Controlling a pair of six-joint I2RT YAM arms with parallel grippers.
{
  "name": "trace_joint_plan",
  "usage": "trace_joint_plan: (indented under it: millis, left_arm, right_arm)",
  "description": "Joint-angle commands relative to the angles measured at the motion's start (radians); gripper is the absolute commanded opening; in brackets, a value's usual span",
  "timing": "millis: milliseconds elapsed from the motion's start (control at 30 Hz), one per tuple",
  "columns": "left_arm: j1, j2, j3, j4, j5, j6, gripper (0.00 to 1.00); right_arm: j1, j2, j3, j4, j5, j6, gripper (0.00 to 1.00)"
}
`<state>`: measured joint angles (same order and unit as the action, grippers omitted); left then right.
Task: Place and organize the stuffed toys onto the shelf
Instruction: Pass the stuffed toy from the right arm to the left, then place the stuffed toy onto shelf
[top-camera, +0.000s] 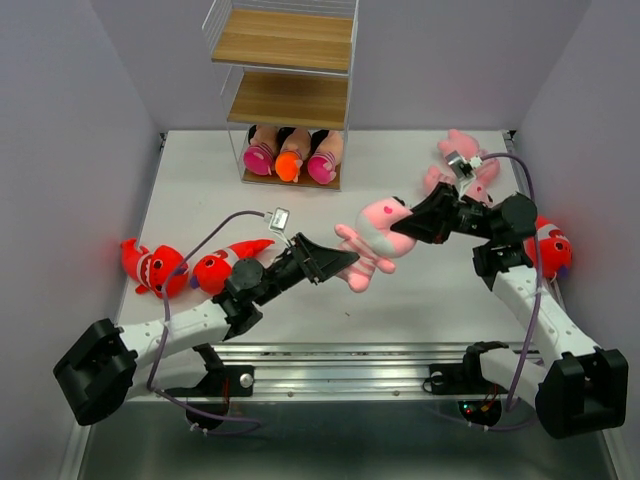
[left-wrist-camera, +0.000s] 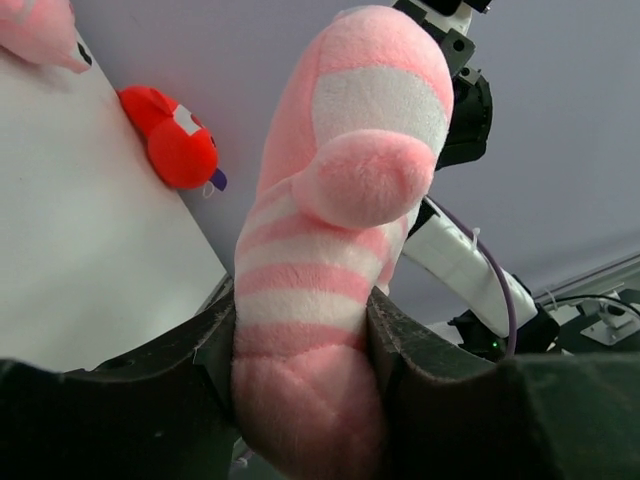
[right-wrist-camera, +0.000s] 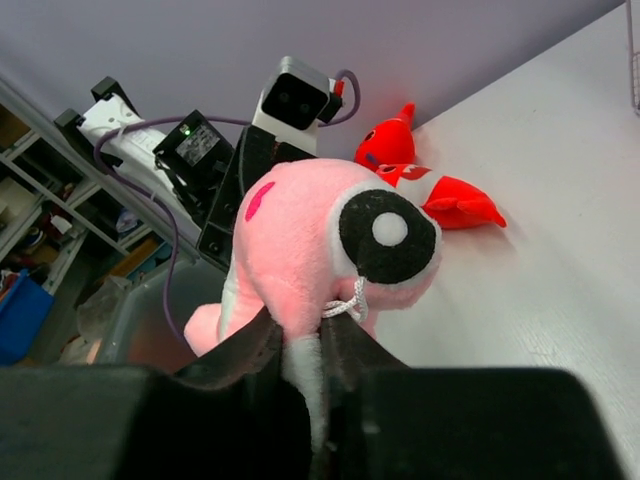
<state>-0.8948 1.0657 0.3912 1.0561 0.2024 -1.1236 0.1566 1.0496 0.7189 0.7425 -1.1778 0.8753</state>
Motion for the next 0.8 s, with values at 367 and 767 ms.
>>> trace_joint_plan:
  millis: [367, 767]
  left_arm:
    - [0.026, -0.273, 0.388, -0.970, -0.482, 0.653, 0.00]
    - [0.383, -0.116, 0.638, -1.116, -0.716, 1.154, 0.00]
  right_arm:
    - [-0.060, -0.048, 0.154, -0.535, 0.194, -0.571, 1.00]
    - [-0.089, -0.049, -0.039, -0.574, 0.215, -0.789, 1.00]
